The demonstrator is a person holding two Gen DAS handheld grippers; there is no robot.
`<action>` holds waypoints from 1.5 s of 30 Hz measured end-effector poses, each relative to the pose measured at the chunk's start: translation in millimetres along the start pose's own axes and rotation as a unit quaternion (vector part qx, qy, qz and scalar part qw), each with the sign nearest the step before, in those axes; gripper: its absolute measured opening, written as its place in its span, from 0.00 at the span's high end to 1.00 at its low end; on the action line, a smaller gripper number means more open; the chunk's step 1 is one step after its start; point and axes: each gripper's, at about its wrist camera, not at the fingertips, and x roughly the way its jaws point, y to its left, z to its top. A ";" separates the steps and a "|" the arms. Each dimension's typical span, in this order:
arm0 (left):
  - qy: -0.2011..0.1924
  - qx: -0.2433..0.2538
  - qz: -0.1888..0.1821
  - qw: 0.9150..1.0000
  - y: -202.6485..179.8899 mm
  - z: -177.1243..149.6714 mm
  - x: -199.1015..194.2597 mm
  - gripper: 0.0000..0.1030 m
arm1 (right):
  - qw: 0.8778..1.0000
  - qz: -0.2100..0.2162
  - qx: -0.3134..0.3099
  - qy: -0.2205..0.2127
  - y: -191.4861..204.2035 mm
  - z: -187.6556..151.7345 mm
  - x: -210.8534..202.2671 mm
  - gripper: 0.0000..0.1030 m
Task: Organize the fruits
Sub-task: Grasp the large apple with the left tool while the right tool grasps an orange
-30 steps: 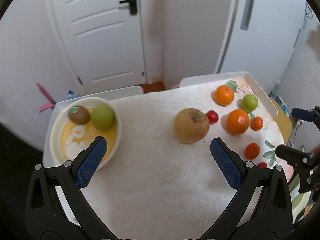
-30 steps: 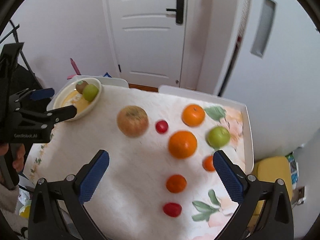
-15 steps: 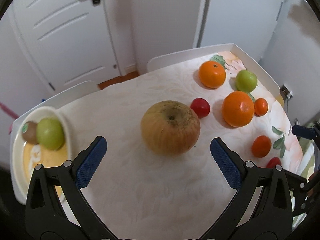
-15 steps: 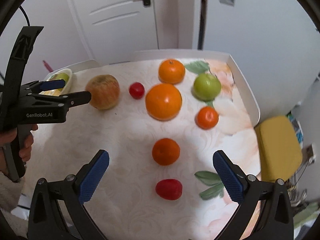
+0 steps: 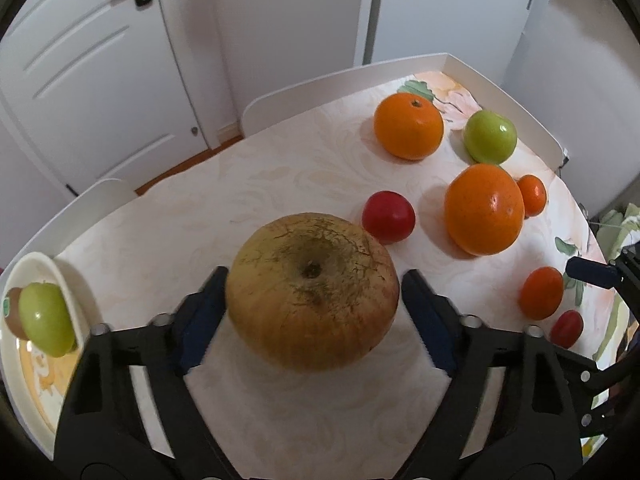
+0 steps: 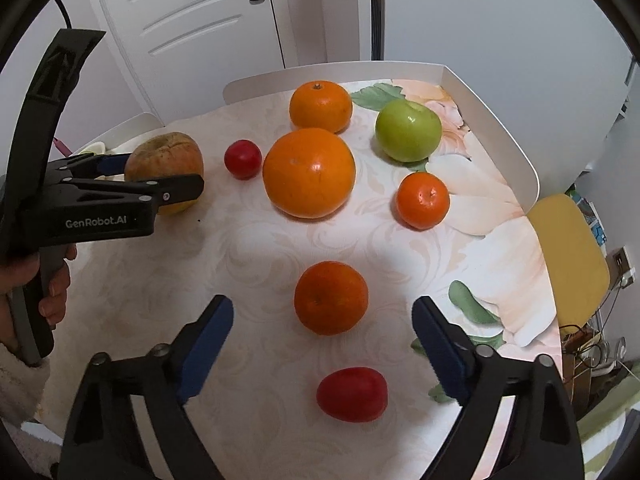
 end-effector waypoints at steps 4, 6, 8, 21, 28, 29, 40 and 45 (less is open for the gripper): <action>0.002 0.005 0.000 1.000 1.6 -0.3 -0.2 0.21 | 1.000 -0.006 0.002 -0.002 0.9 -0.6 1.5 0.20; 0.002 0.008 0.001 1.000 1.6 -1.3 -1.3 0.21 | 1.000 -0.005 0.003 -0.001 0.3 -1.4 2.4 0.26; 0.003 0.008 0.004 1.000 1.7 -1.7 -2.0 0.21 | 1.000 -0.004 0.002 0.003 -0.2 -2.0 4.0 0.28; 0.002 0.007 0.022 1.000 -3.9 -4.6 -4.9 0.21 | 1.000 0.005 -0.017 0.007 -3.4 0.9 9.9 0.45; 0.004 0.003 0.025 1.000 -4.6 -13.4 -10.3 0.22 | 0.999 0.013 -0.034 0.011 -2.5 3.2 13.5 0.60; 0.004 0.001 0.025 1.000 -4.9 -14.6 -11.2 0.22 | 0.999 0.009 -0.037 0.011 -2.5 3.5 13.4 0.63; 0.007 -0.037 0.037 0.999 -14.3 -39.5 -39.2 0.22 | 0.997 0.026 -0.072 -0.003 -3.2 11.0 -3.9 0.66; -0.008 -0.074 0.055 0.996 -16.4 -49.9 -67.3 0.22 | 0.994 0.042 -0.104 -0.013 2.3 13.8 -20.8 0.66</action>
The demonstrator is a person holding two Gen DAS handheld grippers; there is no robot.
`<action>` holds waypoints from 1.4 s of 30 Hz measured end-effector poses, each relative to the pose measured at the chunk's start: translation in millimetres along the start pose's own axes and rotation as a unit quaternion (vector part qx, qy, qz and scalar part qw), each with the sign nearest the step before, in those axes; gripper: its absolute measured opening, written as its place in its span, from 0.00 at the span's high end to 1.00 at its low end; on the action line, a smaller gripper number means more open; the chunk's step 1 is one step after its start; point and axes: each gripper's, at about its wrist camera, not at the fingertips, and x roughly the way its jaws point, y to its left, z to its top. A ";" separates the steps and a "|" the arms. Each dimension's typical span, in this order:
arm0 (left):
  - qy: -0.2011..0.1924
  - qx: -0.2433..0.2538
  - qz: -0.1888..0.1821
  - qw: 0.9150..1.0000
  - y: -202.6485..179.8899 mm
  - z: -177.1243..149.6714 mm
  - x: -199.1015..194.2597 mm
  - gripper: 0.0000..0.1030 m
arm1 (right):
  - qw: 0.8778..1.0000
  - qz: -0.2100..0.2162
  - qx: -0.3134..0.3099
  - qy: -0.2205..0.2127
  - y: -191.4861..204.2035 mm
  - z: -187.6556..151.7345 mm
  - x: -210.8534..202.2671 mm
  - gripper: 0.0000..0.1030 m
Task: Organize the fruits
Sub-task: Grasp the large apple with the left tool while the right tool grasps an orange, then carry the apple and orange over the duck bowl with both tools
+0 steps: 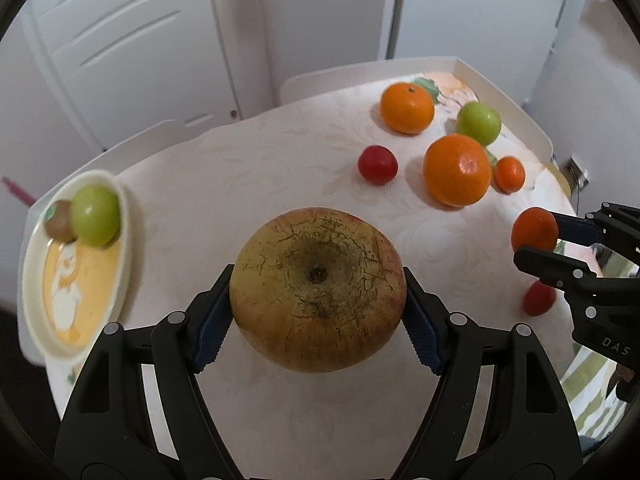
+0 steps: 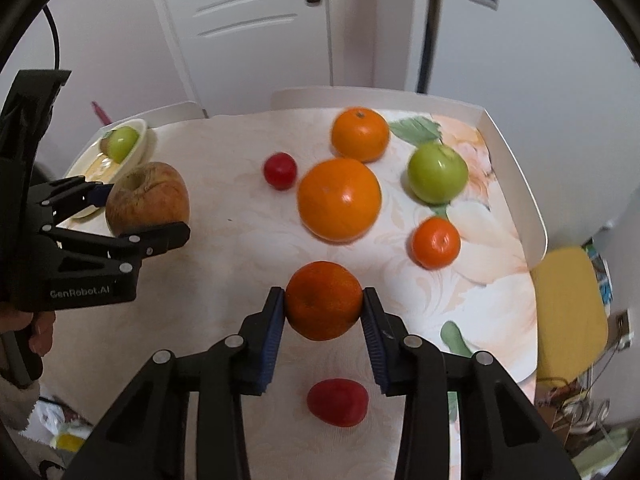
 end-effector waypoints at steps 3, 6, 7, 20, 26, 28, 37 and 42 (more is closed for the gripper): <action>-0.012 -0.027 0.013 0.999 3.3 -3.6 -19.5 0.22 | 1.000 0.012 -0.025 -0.007 5.7 6.5 -9.3 0.66; -0.023 -0.053 0.031 0.998 8.8 -7.6 -38.8 0.22 | 0.998 0.026 -0.049 -0.014 12.4 14.6 -18.8 0.66; -0.027 -0.063 0.038 0.997 11.6 -9.3 -46.0 0.22 | 0.998 0.033 -0.057 -0.017 15.1 17.9 -22.9 0.66; -0.080 -0.141 0.103 0.981 78.4 -20.9 -121.6 0.22 | 0.984 0.111 -0.126 -0.054 81.9 70.9 -52.0 0.66; -0.089 -0.150 0.118 0.978 126.9 -24.0 -134.8 0.22 | 0.980 0.137 -0.137 -0.054 125.8 86.7 -48.1 0.66; -0.088 -0.152 0.119 0.977 145.5 -24.6 -133.4 0.22 | 0.979 0.141 -0.139 -0.054 141.3 93.7 -44.1 0.66; -0.072 -0.154 0.118 0.978 216.1 -28.0 -102.7 0.22 | 0.979 0.145 -0.136 -0.047 202.8 121.1 -8.3 0.66; -0.060 -0.152 0.111 0.980 243.9 -26.9 -71.7 0.22 | 0.981 0.145 -0.128 -0.030 221.8 129.1 20.5 0.66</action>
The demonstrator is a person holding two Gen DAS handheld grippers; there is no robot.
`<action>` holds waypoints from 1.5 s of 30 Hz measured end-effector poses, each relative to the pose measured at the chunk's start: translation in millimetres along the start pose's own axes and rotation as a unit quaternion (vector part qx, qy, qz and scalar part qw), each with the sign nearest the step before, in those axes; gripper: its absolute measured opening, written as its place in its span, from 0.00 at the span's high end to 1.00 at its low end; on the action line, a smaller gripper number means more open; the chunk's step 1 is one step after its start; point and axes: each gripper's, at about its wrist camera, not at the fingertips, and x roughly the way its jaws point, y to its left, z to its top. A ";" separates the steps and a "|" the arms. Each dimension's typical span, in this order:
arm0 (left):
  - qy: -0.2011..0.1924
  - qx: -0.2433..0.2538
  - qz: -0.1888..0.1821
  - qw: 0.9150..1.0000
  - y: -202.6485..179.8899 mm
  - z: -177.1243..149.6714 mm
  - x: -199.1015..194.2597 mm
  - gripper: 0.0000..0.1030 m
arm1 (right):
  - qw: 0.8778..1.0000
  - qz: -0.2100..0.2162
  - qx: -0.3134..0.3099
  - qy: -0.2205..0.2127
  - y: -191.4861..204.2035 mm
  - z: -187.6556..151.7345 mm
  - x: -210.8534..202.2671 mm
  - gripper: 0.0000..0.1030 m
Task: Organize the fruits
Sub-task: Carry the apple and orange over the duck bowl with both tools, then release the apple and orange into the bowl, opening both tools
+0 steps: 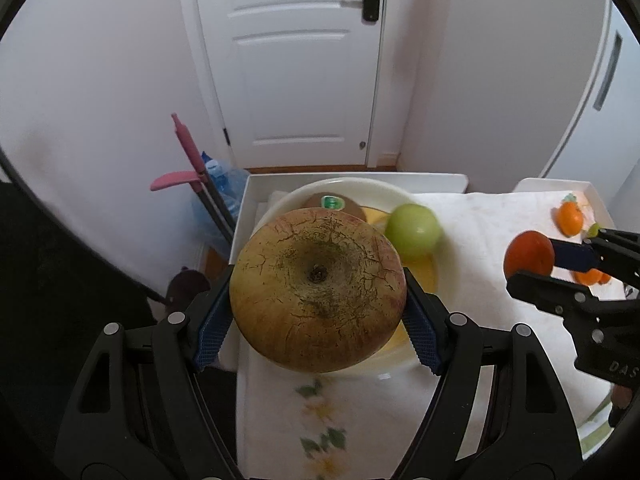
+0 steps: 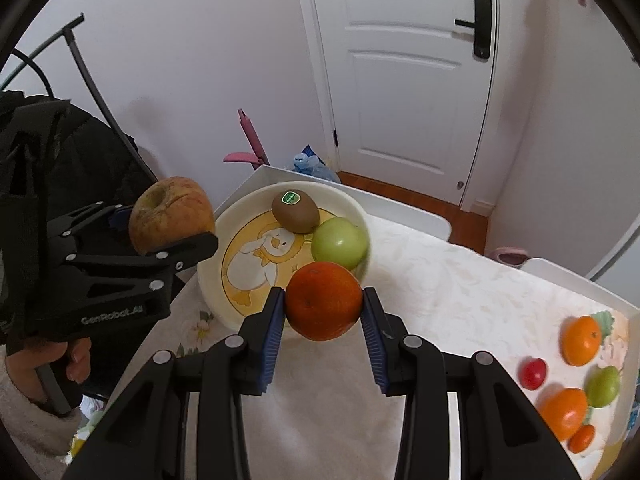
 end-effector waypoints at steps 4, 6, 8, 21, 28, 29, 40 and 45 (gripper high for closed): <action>0.007 0.006 -0.007 1.000 5.9 2.4 27.1 0.22 | 1.000 -0.005 0.008 0.013 -0.6 1.7 20.1 0.66; 0.010 0.008 -0.007 1.000 7.4 3.5 38.3 0.22 | 1.000 -0.008 0.012 0.020 -1.1 1.6 29.4 0.66; 0.014 0.008 -0.006 1.000 9.8 4.4 49.7 0.22 | 1.000 -0.011 0.016 0.024 -1.4 1.7 36.5 0.66; 0.024 0.023 -0.012 0.999 8.6 3.3 85.4 0.22 | 0.998 -0.027 0.032 0.036 -9.0 -4.3 53.1 0.66; 0.017 0.032 -0.012 0.999 6.5 4.7 82.0 0.10 | 0.998 -0.030 0.039 0.035 -15.4 -6.7 52.6 0.66; 0.009 0.033 -0.013 0.999 6.5 5.3 76.7 0.02 | 0.998 -0.031 0.039 0.034 -15.8 -6.6 51.4 0.66; -0.001 0.010 -0.010 1.000 17.5 -2.3 33.4 0.00 | 0.999 -0.027 0.015 0.028 -17.1 0.1 37.7 0.66; 0.003 -0.007 -0.004 1.000 23.1 -9.9 18.9 0.00 | 0.999 -0.015 -0.007 0.031 -12.1 6.6 38.4 0.66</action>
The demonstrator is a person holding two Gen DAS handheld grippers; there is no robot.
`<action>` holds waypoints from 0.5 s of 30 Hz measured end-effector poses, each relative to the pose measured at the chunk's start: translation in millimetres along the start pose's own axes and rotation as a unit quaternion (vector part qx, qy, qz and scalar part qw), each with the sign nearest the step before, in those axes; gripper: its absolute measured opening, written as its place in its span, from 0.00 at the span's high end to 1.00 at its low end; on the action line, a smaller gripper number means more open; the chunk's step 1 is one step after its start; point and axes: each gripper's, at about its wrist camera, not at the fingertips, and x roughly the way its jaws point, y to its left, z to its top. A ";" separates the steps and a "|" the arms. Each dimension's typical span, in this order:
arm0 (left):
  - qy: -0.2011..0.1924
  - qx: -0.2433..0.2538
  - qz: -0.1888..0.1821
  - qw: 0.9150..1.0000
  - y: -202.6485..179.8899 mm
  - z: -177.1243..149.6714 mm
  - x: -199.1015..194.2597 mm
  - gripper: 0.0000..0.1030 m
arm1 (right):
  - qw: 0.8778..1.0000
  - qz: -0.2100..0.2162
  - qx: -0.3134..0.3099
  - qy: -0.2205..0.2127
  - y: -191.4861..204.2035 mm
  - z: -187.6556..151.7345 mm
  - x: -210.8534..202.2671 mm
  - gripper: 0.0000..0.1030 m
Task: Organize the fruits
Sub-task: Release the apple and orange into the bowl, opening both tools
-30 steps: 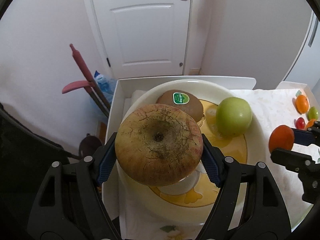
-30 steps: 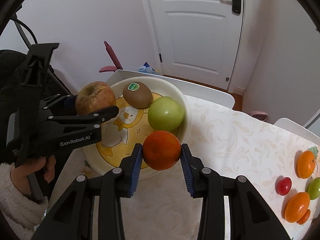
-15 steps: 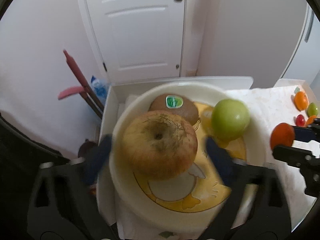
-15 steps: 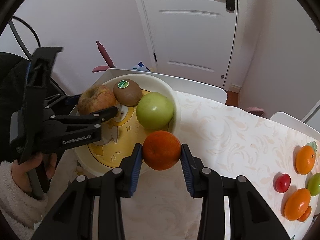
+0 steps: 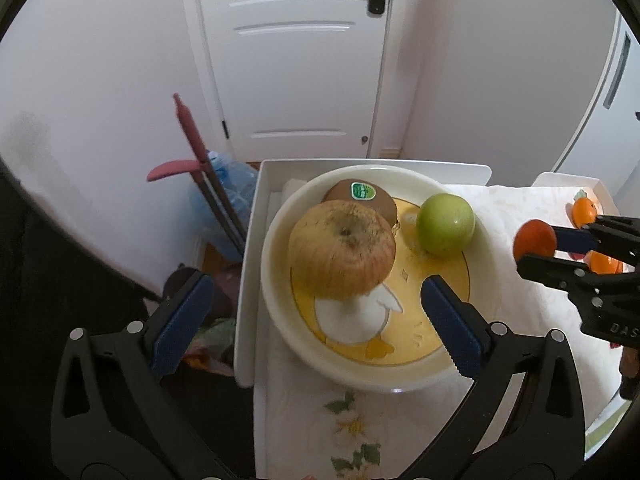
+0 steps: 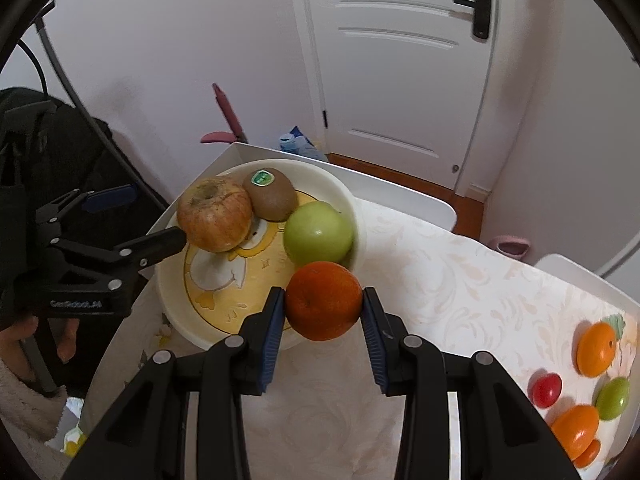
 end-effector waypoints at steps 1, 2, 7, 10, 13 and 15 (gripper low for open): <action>0.000 -0.003 0.000 1.000 1.2 -1.6 -2.5 0.00 | 1.000 0.002 -0.005 0.000 1.7 1.0 0.8 0.66; 0.000 -0.006 -0.001 1.000 1.5 -2.6 -4.3 0.00 | 1.000 0.005 -0.011 0.000 3.6 1.6 1.4 0.66; 0.004 -0.018 -0.006 1.000 3.6 -10.6 -13.1 0.00 | 0.999 0.020 -0.030 0.011 12.3 4.9 11.7 0.66; 0.008 -0.023 -0.003 1.000 4.3 -14.2 -13.9 0.00 | 0.999 0.027 -0.039 0.017 18.7 5.6 21.0 0.66; 0.011 -0.038 -0.010 0.999 6.9 -15.1 -13.0 0.00 | 0.998 0.028 -0.045 0.025 23.5 4.5 32.8 0.66; 0.011 -0.039 -0.012 0.999 7.7 -17.0 -12.9 0.00 | 0.998 0.027 -0.053 0.031 26.0 3.3 41.4 0.66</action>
